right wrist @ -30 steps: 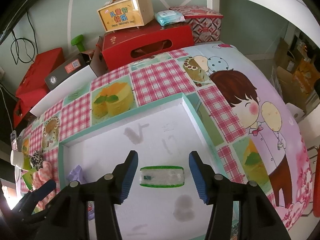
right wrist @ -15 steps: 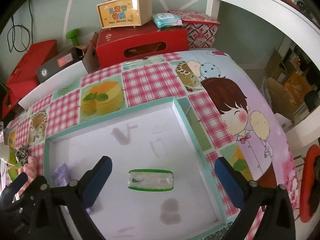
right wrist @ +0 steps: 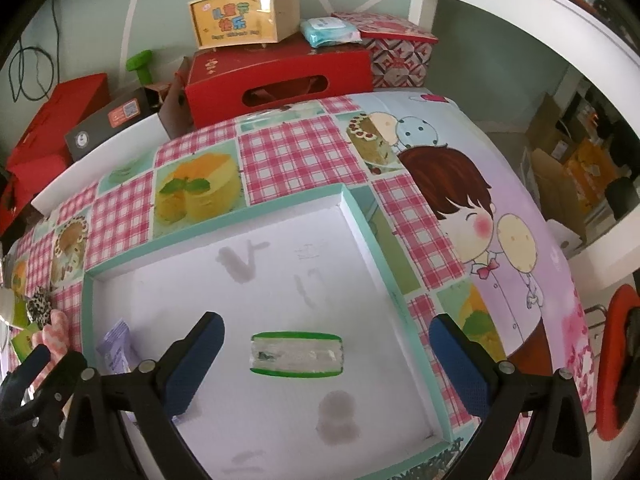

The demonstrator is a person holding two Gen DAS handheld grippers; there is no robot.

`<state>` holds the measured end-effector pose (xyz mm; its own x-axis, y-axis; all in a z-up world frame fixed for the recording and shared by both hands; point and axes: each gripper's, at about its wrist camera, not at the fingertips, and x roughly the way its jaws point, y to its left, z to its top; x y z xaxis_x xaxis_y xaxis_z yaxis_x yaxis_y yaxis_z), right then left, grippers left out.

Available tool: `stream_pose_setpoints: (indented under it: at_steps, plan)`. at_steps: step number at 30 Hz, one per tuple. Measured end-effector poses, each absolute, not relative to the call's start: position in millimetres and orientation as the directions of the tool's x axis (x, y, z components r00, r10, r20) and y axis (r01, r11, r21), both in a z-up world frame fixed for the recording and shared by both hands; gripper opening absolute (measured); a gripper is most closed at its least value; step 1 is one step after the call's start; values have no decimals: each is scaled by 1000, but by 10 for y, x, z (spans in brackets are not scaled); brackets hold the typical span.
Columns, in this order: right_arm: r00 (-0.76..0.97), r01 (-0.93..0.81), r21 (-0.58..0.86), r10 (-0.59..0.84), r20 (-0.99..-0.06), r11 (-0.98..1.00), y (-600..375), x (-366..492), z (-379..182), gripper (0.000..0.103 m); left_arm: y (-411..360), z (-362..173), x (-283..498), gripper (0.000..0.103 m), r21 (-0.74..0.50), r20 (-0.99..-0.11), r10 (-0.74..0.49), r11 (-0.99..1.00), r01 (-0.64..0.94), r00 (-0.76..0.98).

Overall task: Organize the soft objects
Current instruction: 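Move both tools back toward the pile of soft items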

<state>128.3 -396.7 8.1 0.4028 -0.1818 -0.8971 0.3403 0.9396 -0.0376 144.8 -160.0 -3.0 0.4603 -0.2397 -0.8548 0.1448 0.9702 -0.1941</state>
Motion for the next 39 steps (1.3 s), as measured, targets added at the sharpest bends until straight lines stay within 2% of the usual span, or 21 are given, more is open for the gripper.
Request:
stream_pose_setpoints:
  at_steps: [7, 17, 22, 28, 33, 39]
  plan:
    - [437, 348, -34, -194, -878, 937, -3905, 1242, 252, 103, -1512, 69, 1435, 100, -210, -845, -260, 965, 158, 467]
    - [447, 231, -14, -119, -887, 973, -3399, 1328, 215, 103, -1118, 102, 1476, 100, -246, -850, -270, 963, 113, 452]
    - [452, 155, -4, -74, -889, 988, -3090, 1360, 195, 103, -676, 164, 1488, 100, -245, -847, -223, 969, 17, 483]
    - [451, 72, 27, -9, -893, 997, -2756, 1392, 163, 103, -41, 216, 1432, 100, -210, -847, -106, 967, -145, 521]
    - [450, 22, 42, 28, -892, 999, -2509, 1409, 148, 103, 391, 113, 1370, 100, -243, -860, -86, 936, -256, 503]
    - [446, -70, 79, 102, -889, 994, -2107, 1438, 119, 103, 568, -3, 1339, 100, -273, -871, -102, 914, -301, 480]
